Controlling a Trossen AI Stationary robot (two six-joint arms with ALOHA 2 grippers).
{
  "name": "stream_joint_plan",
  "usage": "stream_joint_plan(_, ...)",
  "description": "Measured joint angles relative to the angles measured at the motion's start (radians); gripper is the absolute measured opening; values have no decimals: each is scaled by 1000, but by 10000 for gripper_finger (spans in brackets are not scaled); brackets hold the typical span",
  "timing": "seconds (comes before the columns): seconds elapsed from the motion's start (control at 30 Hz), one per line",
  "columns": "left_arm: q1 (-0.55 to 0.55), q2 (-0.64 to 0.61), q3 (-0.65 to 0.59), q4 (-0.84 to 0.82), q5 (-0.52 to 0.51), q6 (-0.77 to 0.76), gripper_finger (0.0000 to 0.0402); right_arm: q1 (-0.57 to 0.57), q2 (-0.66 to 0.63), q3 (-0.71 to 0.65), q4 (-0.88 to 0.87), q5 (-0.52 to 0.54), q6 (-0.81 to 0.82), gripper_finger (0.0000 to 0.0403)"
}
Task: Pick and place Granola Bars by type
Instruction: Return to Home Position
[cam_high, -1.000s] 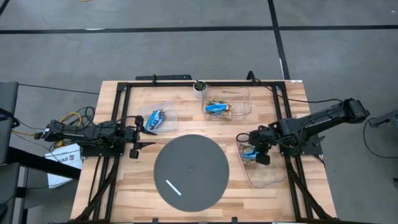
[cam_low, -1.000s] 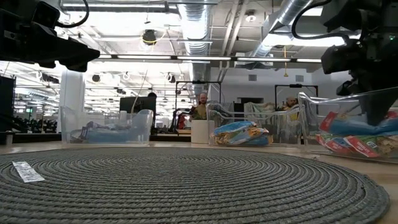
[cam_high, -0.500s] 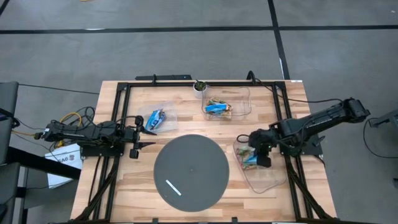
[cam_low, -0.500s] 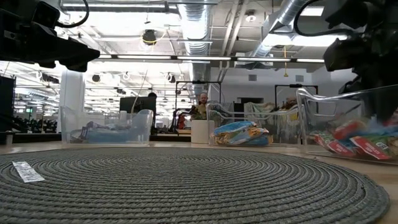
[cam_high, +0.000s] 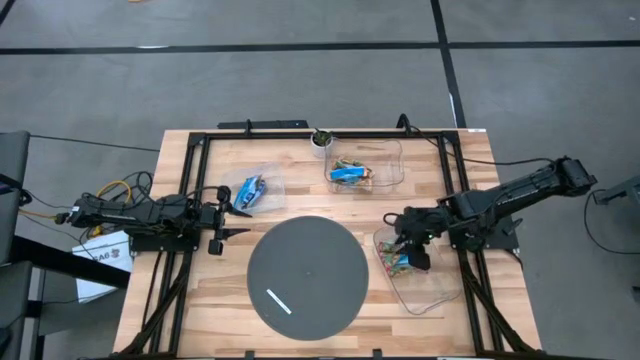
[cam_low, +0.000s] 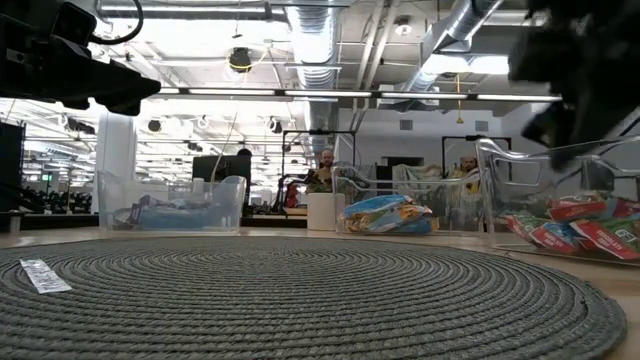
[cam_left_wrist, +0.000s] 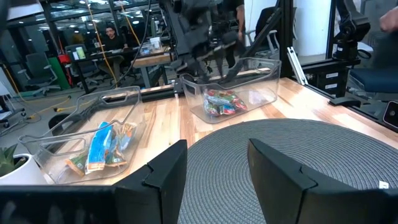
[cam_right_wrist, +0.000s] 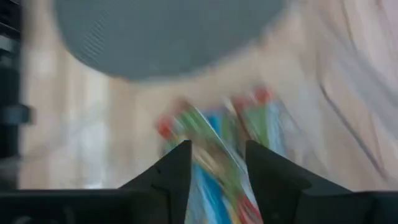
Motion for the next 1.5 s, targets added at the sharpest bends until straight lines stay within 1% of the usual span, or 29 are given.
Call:
stream_joint_plan(0.1,0,0,0,0,0,0,163,34,-42,0,99,25,-21,159)
stream_joint_plan(0.2,0,0,0,0,0,0,163,79,-103,0,161,24,-66,168)
stream_joint_plan(0.27,0,0,0,0,0,0,163,116,-146,-4,201,23,-121,172)
stream_joint_plan(0.37,0,0,0,0,0,0,163,173,-223,-49,305,24,-241,176)
stream_joint_plan(0.53,0,0,0,0,0,0,163,244,-360,-189,531,50,-371,178)
stream_joint_plan(0.67,0,0,0,0,0,0,163,273,-481,-322,712,46,-436,176)
stream_joint_plan(0.77,0,0,0,0,0,0,163,279,-557,-416,820,5,-465,176)
stream_joint_plan(0.87,0,0,0,0,0,0,163,277,-622,-481,900,-80,-489,178)
stream_joint_plan(0.93,0,0,0,0,0,0,163,277,-657,-505,911,-113,-514,178)
stream_joint_plan(1.1,0,0,0,0,0,0,163,254,-744,-553,906,-116,-537,174)
stream_joint_plan(1.27,0,0,0,0,0,0,163,197,-841,-554,773,-117,-536,173)
stream_joint_plan(1.4,0,0,0,0,0,0,163,137,-938,-554,616,-111,-535,175)
stream_joint_plan(1.5,0,0,0,0,0,0,163,98,-975,-554,605,-86,-537,176)
